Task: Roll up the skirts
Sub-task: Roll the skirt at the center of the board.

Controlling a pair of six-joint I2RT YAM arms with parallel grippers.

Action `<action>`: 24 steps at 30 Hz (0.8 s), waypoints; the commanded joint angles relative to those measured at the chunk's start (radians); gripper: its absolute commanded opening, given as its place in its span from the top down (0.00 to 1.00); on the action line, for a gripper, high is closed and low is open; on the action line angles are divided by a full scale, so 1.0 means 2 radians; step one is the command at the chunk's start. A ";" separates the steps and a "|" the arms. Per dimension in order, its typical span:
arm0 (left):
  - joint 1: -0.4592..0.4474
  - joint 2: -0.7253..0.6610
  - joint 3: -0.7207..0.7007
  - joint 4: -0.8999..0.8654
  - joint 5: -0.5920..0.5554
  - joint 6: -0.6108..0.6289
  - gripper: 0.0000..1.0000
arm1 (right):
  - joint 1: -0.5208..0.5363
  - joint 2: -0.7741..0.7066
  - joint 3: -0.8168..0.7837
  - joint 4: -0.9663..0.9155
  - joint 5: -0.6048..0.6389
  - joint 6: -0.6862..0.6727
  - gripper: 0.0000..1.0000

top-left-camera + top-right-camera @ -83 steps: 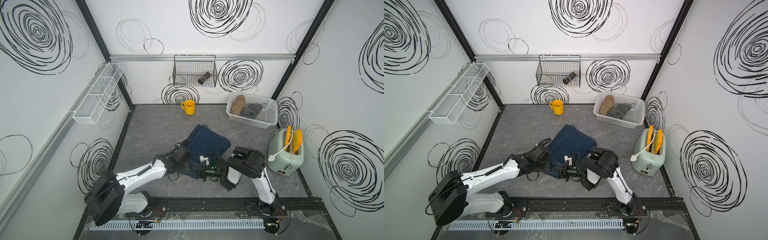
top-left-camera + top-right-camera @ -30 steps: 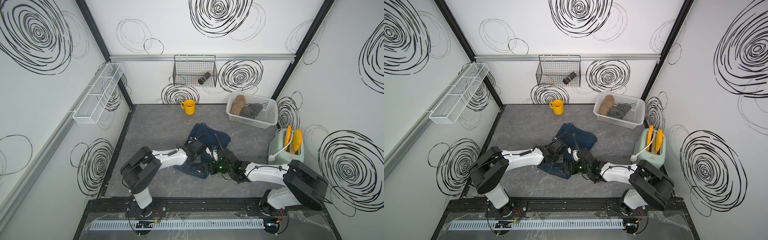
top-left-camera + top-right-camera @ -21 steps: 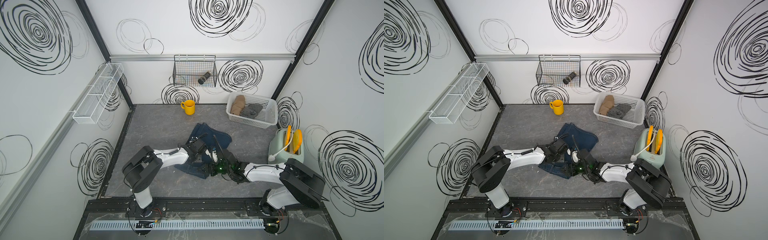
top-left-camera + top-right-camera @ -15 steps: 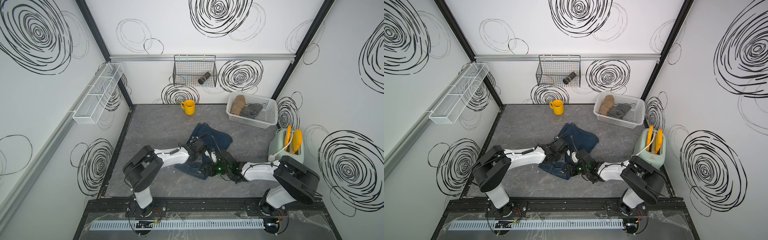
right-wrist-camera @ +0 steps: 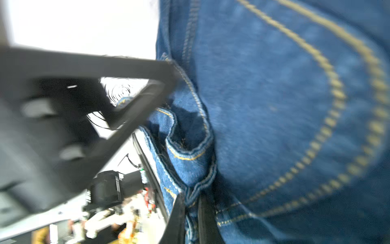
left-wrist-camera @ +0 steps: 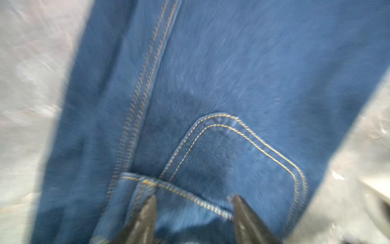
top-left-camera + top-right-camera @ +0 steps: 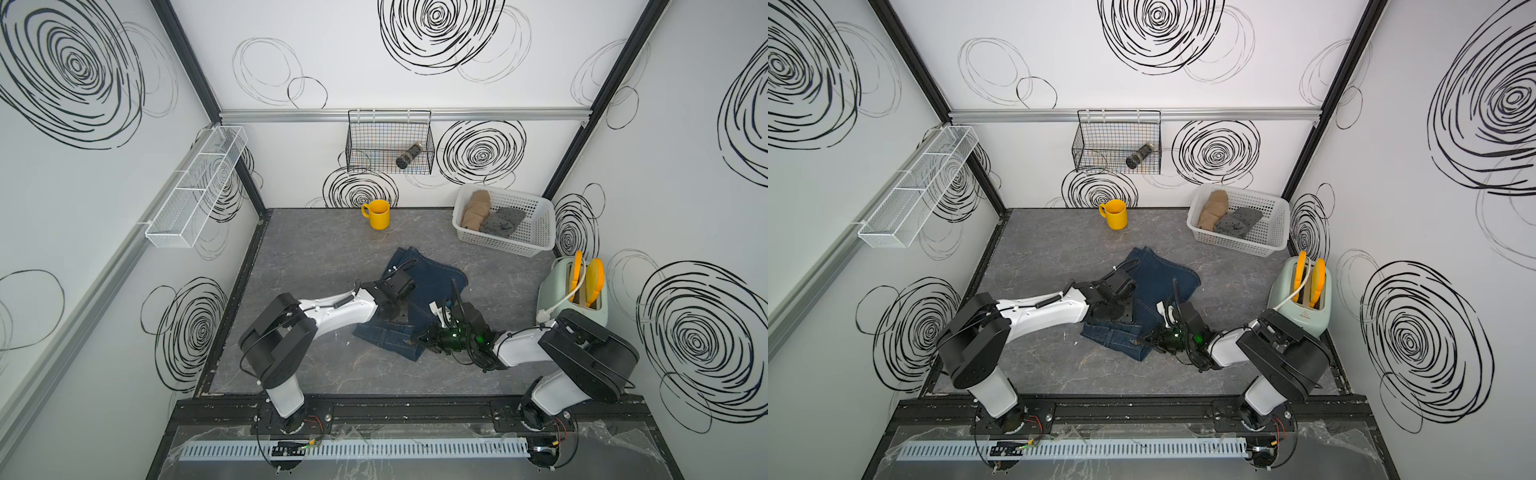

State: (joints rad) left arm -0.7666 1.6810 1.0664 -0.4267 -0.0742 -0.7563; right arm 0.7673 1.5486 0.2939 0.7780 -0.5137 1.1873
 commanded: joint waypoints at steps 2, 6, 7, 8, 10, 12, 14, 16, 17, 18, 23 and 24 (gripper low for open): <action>0.043 -0.061 0.031 -0.041 0.012 0.012 0.28 | -0.012 0.000 -0.028 0.032 -0.003 0.080 1.00; 0.068 -0.121 -0.001 -0.044 0.035 0.017 0.24 | -0.014 -0.018 -0.036 0.013 0.018 0.095 1.00; 0.073 -0.139 -0.020 -0.037 0.053 0.014 0.24 | -0.015 -0.024 -0.038 0.003 0.025 0.100 1.00; 0.076 -0.164 -0.044 -0.026 0.072 0.009 0.23 | -0.016 -0.031 -0.042 -0.001 0.035 0.109 1.00; 0.073 -0.206 -0.092 -0.007 0.101 -0.011 0.23 | -0.017 -0.041 -0.052 0.000 0.049 0.128 1.00; 0.064 -0.243 -0.139 0.015 0.134 -0.041 0.23 | -0.020 -0.044 -0.054 0.000 0.052 0.142 1.00; 0.050 -0.280 -0.184 0.042 0.157 -0.096 0.21 | -0.023 -0.038 -0.052 0.002 0.050 0.156 1.00; 0.041 -0.309 -0.240 0.096 0.189 -0.168 0.19 | -0.025 -0.027 -0.050 0.012 0.046 0.168 1.00; 0.035 -0.321 -0.270 0.133 0.200 -0.207 0.19 | -0.027 -0.018 -0.050 0.020 0.042 0.175 1.00; 0.024 -0.331 -0.291 0.158 0.199 -0.238 0.19 | -0.028 -0.009 -0.051 0.028 0.038 0.181 1.00; -0.017 -0.365 -0.367 0.236 0.154 -0.351 0.20 | -0.027 0.013 -0.061 0.053 0.033 0.212 1.00; -0.019 -0.367 -0.375 0.246 0.150 -0.363 0.21 | -0.026 0.012 -0.066 0.051 0.035 0.215 1.00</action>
State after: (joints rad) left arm -0.7895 0.9733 0.3439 -0.1169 0.2573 -1.2842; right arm 0.7200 1.5490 0.1928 0.8967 -0.4774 1.5551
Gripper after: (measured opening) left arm 0.800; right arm 0.103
